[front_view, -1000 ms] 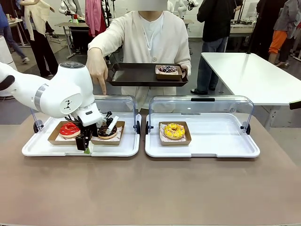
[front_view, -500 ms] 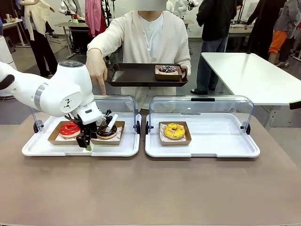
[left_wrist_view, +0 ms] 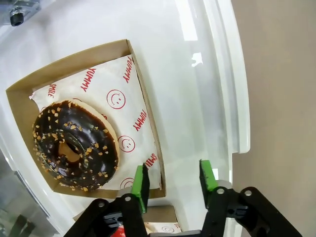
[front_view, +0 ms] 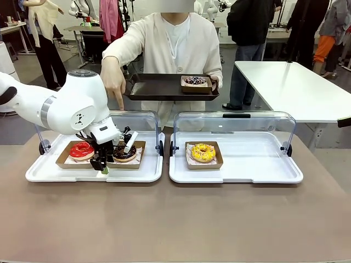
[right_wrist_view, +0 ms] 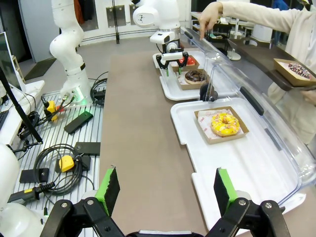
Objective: Provide the desired donut to the person.
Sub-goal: Pick up and lift the Paper togo box containing the Donut pointed at by the person.
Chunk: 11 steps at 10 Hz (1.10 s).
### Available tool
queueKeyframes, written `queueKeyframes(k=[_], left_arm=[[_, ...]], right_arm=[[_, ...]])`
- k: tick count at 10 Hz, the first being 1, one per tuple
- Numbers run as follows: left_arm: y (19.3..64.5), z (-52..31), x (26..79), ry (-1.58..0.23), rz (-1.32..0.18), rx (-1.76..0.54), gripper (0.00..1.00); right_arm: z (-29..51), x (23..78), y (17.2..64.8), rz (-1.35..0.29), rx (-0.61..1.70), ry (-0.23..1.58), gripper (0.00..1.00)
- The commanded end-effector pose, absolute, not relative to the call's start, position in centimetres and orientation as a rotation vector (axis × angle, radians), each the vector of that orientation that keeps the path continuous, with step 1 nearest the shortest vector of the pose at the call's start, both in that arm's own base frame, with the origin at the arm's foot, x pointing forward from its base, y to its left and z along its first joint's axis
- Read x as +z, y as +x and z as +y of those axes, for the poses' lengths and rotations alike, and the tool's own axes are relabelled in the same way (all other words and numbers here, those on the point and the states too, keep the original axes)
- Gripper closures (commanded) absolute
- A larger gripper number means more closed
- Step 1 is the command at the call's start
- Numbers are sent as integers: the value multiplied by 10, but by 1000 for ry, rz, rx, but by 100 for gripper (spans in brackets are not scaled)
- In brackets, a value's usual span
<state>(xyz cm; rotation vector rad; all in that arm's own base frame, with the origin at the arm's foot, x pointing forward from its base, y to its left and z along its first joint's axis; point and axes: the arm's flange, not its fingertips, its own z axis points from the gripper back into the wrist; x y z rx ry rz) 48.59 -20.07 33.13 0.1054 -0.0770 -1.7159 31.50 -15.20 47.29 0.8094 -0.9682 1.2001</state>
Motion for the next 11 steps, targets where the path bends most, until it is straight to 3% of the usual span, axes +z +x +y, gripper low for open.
queueKeyframes(k=[1, 2, 11], left_arm=[[488, -196, 333, 78, -75, -1735, 97], [487, -197, 332, 78, -75, -1730, 100], [483, -194, 341, 65, -78, -1750, 100]], right_arm=[[-153, 473, 317, -980, 1204, 807, 0], [-153, 473, 317, -980, 1204, 807, 0], [-153, 473, 317, -980, 1204, 807, 0]])
